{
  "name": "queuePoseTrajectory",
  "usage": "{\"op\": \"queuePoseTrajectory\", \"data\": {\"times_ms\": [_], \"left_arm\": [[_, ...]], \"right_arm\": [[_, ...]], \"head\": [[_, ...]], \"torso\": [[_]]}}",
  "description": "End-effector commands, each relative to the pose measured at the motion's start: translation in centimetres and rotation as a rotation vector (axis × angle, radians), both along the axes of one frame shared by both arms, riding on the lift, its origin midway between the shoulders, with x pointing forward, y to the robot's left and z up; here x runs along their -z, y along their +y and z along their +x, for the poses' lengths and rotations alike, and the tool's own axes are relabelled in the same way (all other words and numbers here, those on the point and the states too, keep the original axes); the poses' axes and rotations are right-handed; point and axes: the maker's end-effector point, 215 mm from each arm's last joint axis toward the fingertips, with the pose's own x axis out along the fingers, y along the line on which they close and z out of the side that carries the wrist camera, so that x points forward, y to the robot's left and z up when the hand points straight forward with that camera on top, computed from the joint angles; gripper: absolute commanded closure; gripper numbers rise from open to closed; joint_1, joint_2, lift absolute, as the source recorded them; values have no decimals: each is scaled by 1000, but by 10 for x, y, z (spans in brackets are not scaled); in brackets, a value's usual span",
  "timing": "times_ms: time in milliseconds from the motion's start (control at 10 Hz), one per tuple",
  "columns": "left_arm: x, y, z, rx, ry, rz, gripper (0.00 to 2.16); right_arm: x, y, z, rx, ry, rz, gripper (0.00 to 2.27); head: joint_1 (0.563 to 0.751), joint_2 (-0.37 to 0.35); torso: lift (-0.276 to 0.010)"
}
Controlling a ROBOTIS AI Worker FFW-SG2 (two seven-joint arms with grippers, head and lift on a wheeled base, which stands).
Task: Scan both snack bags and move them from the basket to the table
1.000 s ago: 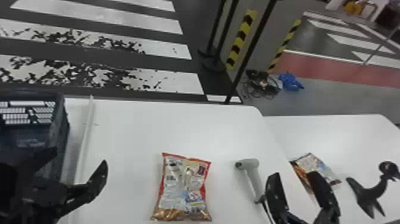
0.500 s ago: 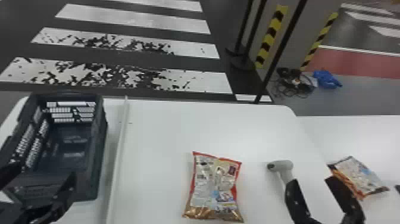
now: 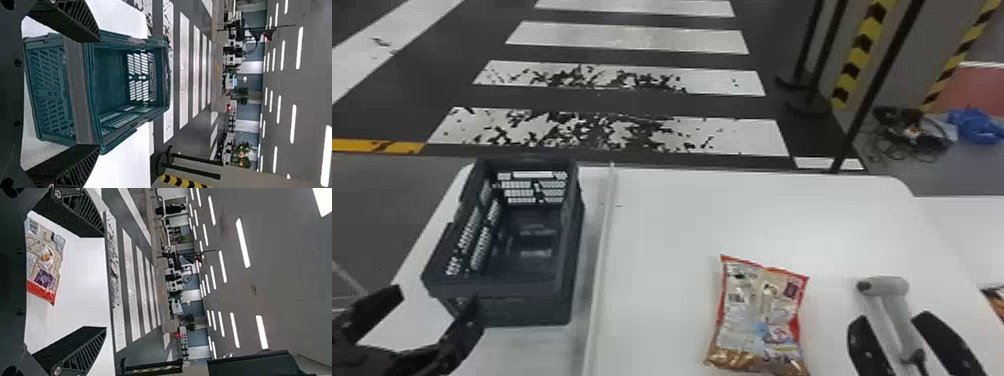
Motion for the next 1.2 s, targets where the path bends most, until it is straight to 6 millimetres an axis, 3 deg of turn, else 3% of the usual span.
{"op": "queuePoseTrajectory", "data": {"times_ms": [0,200,500,800,900,1100], "left_arm": [[-13,19,-9,-39,-43,-22,29],[-11,22,-14,-48,-38,-21,29],[-11,18,-14,-44,-39,-30,29],[-7,12,-14,-37,-37,-42,29],[-8,10,-14,-32,-43,-45,29],[-8,5,-14,-20,-46,-47,29]], "right_arm": [[24,28,20,-58,84,25,414],[62,67,34,-139,226,40,2256],[77,108,48,-212,246,-5,2250],[89,136,55,-250,263,-14,2250],[96,142,58,-255,272,-19,2250],[120,136,55,-249,318,-28,2250]], "head": [[695,13],[695,118],[695,205],[695,242],[695,255],[695,267]], "torso": [[-98],[-98],[-98],[-98],[-98],[-98]]}}
